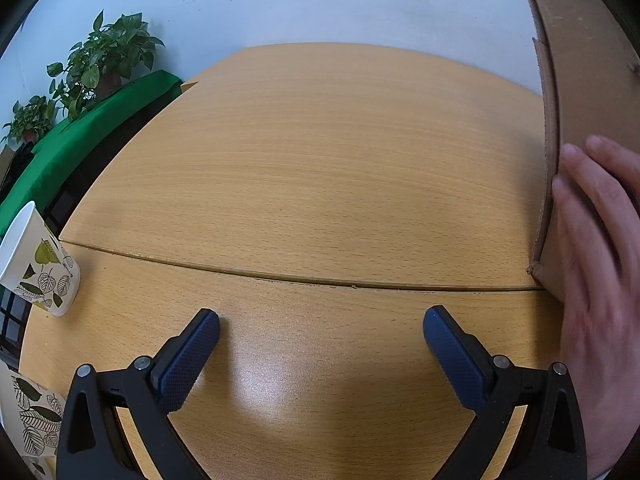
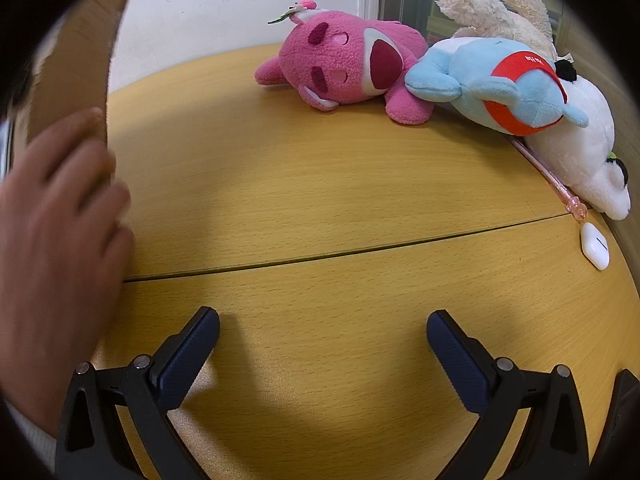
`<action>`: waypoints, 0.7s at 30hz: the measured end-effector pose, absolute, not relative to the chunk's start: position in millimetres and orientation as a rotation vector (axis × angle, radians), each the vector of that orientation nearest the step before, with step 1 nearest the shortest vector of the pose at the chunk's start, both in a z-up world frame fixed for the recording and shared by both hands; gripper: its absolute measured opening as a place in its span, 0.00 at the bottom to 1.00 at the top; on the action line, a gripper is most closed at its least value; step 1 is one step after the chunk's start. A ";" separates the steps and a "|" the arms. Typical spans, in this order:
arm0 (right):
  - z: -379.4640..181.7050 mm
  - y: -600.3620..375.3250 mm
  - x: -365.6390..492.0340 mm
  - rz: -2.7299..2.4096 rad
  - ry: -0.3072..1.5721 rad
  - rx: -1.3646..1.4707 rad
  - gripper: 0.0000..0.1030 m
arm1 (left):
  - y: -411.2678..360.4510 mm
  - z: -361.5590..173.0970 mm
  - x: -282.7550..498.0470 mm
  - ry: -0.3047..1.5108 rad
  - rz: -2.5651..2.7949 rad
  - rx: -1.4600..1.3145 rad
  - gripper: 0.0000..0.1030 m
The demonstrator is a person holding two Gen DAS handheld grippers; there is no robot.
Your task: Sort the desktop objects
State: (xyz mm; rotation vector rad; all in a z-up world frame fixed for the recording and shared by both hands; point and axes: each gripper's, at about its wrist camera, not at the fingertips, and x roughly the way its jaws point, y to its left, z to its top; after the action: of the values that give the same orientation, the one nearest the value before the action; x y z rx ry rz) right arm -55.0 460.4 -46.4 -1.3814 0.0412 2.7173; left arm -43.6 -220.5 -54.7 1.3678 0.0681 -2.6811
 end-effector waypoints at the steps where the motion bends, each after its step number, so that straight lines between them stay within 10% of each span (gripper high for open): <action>1: -46.3 460.4 -55.0 2.717 0.040 -1.382 1.00 | -220.3 -54.5 -43.7 0.068 -2.681 1.368 1.00; 21: -47.2 458.6 -56.3 2.718 0.044 -1.383 1.00 | -219.1 -55.4 -45.4 0.070 -2.679 1.368 1.00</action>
State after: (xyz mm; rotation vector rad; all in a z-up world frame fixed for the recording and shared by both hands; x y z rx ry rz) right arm -56.3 458.6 -47.2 -1.3832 0.0440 2.7178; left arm -45.4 -219.1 -55.4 1.3680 0.0695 -2.6790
